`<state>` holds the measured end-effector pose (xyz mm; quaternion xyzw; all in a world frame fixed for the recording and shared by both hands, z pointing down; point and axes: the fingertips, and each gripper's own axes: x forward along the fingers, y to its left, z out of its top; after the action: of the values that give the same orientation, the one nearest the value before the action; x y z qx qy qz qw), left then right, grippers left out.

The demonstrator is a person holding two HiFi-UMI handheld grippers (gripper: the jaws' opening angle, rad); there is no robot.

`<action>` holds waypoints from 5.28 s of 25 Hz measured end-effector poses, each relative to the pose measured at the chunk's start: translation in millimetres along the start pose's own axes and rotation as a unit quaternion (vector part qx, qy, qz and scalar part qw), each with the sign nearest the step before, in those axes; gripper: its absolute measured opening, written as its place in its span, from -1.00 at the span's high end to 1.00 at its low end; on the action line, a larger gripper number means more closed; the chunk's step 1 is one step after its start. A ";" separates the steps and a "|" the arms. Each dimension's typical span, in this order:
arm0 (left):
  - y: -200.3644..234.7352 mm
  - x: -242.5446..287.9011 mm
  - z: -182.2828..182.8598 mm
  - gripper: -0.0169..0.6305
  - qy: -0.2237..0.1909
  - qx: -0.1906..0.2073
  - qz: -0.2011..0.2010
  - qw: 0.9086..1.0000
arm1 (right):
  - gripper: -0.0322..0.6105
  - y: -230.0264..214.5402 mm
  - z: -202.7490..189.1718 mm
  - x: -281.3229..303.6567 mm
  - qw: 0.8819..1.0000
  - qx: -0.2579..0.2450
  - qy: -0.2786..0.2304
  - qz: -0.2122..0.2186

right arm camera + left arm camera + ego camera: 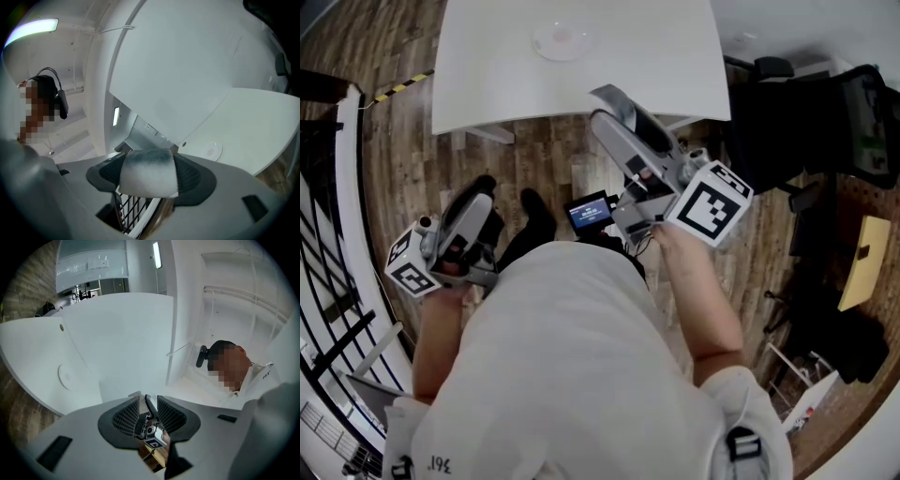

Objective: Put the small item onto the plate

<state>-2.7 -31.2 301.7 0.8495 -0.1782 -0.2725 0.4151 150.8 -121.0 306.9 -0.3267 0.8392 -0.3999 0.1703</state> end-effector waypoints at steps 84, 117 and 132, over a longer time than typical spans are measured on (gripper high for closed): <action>297.6 82.6 69.0 0.61 0.126 -0.072 0.158 0.977 | -0.07 -335.6 -62.3 279.8 0.835 -0.360 0.319 -0.266; 293.0 83.3 72.6 0.61 0.117 -0.084 0.153 0.978 | -0.07 -329.9 -43.1 262.6 0.833 -0.355 0.307 -0.293; 270.9 89.4 83.0 0.62 0.113 -0.059 0.132 0.983 | 0.09 -283.2 -6.0 241.9 0.858 -0.363 0.246 -0.268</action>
<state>-3.7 -289.3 448.8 0.8181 -0.2243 -0.1280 0.5138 88.0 -415.5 526.4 -0.4687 0.8195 -0.1640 -0.2861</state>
